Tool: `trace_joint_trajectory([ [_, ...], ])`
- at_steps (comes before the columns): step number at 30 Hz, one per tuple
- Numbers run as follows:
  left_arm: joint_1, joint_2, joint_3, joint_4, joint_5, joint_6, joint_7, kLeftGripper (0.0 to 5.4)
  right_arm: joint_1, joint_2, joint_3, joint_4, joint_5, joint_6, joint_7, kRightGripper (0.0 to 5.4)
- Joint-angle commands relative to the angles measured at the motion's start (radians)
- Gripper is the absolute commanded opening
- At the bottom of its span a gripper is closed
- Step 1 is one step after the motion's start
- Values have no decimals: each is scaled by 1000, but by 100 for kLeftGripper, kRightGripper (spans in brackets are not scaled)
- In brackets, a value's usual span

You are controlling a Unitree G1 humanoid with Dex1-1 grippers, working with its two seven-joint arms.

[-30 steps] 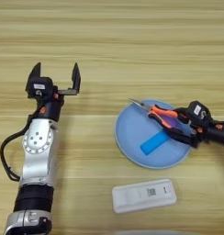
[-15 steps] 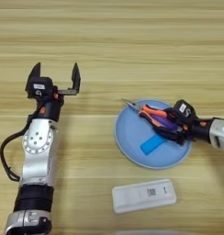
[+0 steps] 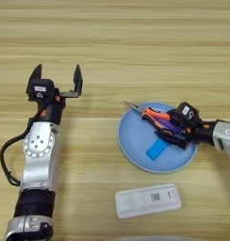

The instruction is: Move the objects on the table

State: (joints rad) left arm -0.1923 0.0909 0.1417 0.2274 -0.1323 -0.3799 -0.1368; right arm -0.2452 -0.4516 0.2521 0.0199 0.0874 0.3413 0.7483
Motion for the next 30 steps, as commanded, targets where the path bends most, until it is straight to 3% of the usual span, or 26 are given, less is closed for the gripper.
trace_joint_trajectory([
  [1, -10, -3, -2, 4, 2, -6, 4, 540, -20, -9, -27, -51, 12, 10, 4, 481],
  [6, -8, -3, -4, 6, 2, -7, 3, 540, -12, -27, -66, -156, 50, 28, 17, 534],
  [11, -7, -2, -3, 5, 2, -5, 3, 540, 12, -58, -104, -277, 104, 43, 47, 538],
  [18, -5, -1, -6, 4, 3, -5, -1, 540, 77, -98, -167, -382, 187, -40, 115, 538],
  [26, 38, 51, -74, -108, -34, 36, -157, 540, 120, -20, -291, -337, 244, -183, 23, 538],
  [30, 94, 93, -141, -239, -98, 92, -291, 540, 115, 45, -342, -322, 246, -229, -84, 538],
])
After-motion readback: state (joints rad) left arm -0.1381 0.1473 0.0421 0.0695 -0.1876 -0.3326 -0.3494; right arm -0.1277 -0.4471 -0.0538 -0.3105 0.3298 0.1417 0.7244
